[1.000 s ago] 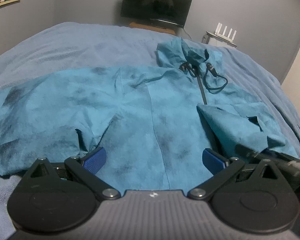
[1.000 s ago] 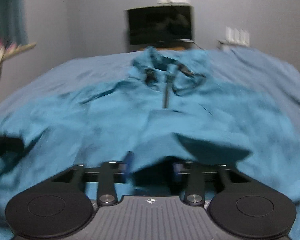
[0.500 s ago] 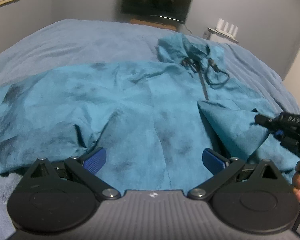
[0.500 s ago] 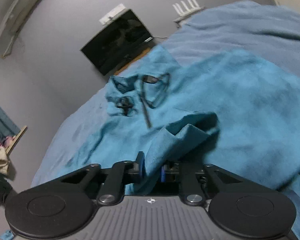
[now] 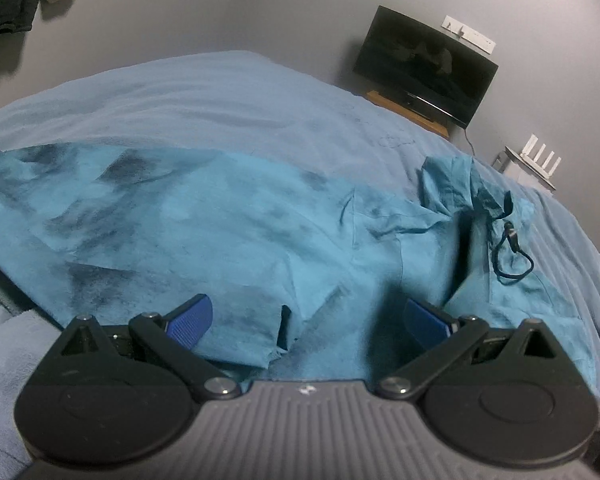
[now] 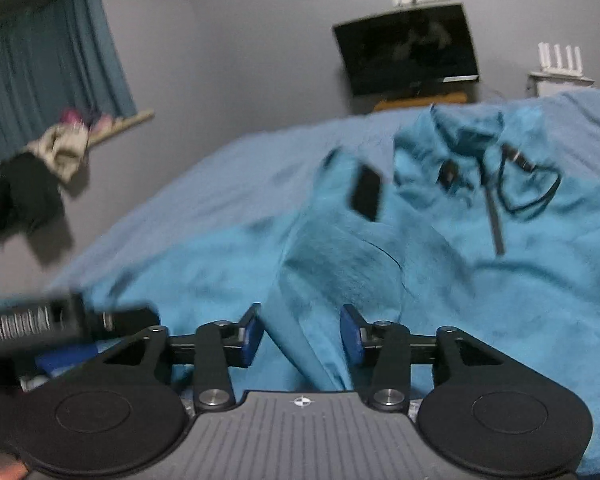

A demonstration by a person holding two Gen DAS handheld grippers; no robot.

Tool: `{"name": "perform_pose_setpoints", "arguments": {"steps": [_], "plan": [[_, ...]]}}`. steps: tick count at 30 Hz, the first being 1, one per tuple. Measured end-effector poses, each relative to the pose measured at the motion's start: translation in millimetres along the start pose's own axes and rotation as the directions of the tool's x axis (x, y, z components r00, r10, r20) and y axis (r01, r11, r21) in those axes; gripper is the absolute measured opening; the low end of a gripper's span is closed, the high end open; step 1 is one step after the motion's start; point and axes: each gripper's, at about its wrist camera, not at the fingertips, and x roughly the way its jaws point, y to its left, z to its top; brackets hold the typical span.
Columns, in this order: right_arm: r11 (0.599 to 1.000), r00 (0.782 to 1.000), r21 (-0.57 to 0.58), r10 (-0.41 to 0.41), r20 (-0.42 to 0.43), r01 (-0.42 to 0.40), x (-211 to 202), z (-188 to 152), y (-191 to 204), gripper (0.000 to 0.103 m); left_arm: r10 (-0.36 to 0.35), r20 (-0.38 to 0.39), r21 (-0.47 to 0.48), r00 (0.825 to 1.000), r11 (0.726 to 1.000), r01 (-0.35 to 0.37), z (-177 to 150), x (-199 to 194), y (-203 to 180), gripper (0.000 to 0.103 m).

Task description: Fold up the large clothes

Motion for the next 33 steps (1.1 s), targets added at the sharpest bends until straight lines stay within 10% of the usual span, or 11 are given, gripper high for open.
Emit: {"name": "perform_pose_setpoints", "arguments": {"steps": [8,19,33], "plan": [[0.994,1.000,0.112,-0.009,-0.003,0.009,-35,-13,-21,0.076,-0.012,-0.015,0.025,1.000,1.000,0.013,-2,3,-3,0.103],[0.945,0.946,0.056,-0.324,0.018,0.323,-122,-27,-73,0.089,-0.017,-0.095,0.164,0.995,0.986,0.033,-15,13,-23,0.103],[0.952,0.953,0.071,-0.301,0.036,0.298,-136,-61,-85,0.091,0.017,-0.018,0.044,1.000,0.999,-0.017,38,-22,54,0.103]]}}
